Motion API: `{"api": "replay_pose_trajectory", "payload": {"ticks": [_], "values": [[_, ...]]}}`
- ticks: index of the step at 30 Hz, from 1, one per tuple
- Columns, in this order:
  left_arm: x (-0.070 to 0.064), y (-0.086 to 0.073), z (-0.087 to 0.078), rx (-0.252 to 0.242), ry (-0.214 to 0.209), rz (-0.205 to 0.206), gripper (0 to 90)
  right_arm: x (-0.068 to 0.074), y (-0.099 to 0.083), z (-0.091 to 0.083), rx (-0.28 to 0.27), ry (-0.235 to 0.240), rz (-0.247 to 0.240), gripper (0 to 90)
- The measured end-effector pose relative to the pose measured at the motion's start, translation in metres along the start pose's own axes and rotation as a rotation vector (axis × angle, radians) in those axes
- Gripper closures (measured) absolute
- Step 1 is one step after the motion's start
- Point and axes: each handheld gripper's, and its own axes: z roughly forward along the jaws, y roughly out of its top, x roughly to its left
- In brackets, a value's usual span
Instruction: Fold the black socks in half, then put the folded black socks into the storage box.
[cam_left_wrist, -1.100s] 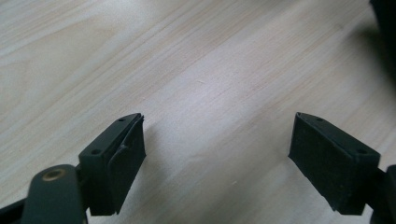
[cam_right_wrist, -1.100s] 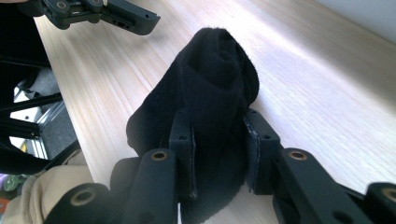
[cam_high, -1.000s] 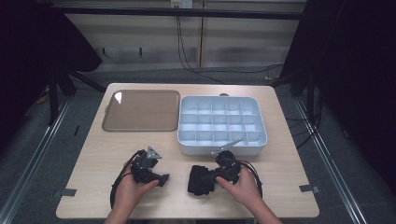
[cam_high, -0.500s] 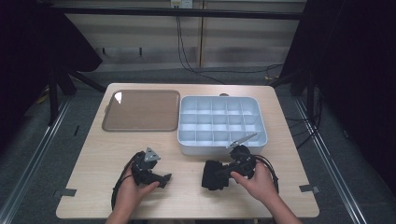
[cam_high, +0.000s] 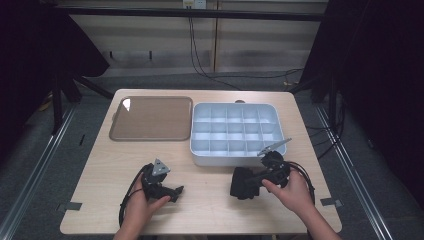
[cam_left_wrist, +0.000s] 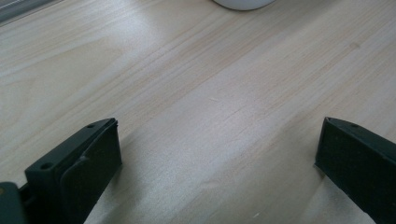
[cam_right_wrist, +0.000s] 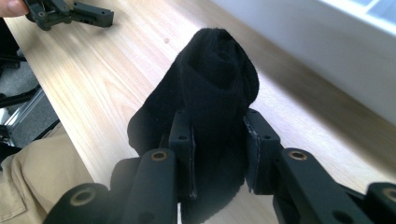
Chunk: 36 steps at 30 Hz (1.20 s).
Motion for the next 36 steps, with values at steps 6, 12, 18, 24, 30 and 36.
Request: {"api": "replay_pose_trajectory", "payload": {"ticks": [6, 12, 18, 24, 30, 36], "values": [[0.001, 0.001, 0.001, -0.004, -0.004, 0.007, 0.0, -0.007, 0.000, -0.011, -0.001, -0.013, 0.006, 68.8], [0.002, 0.002, 0.003, -0.005, -0.007, 0.004, 0.0, -0.014, -0.003, -0.022, -0.011, -0.023, 0.009, 68.8], [0.002, 0.002, 0.003, -0.005, -0.006, 0.004, 0.0, -0.021, -0.003, -0.033, -0.001, -0.045, 0.020, 68.7], [0.002, 0.002, 0.003, -0.005, -0.005, 0.005, 0.0, -0.024, 0.004, -0.045, 0.017, -0.066, 0.019, 68.7], [0.002, 0.002, 0.003, -0.005, -0.005, 0.006, 0.0, -0.030, 0.012, -0.055, 0.013, -0.076, 0.031, 68.7], [0.001, 0.002, 0.003, -0.005, -0.006, 0.002, 0.0, -0.033, 0.021, -0.062, 0.012, -0.081, 0.025, 68.6]]}}
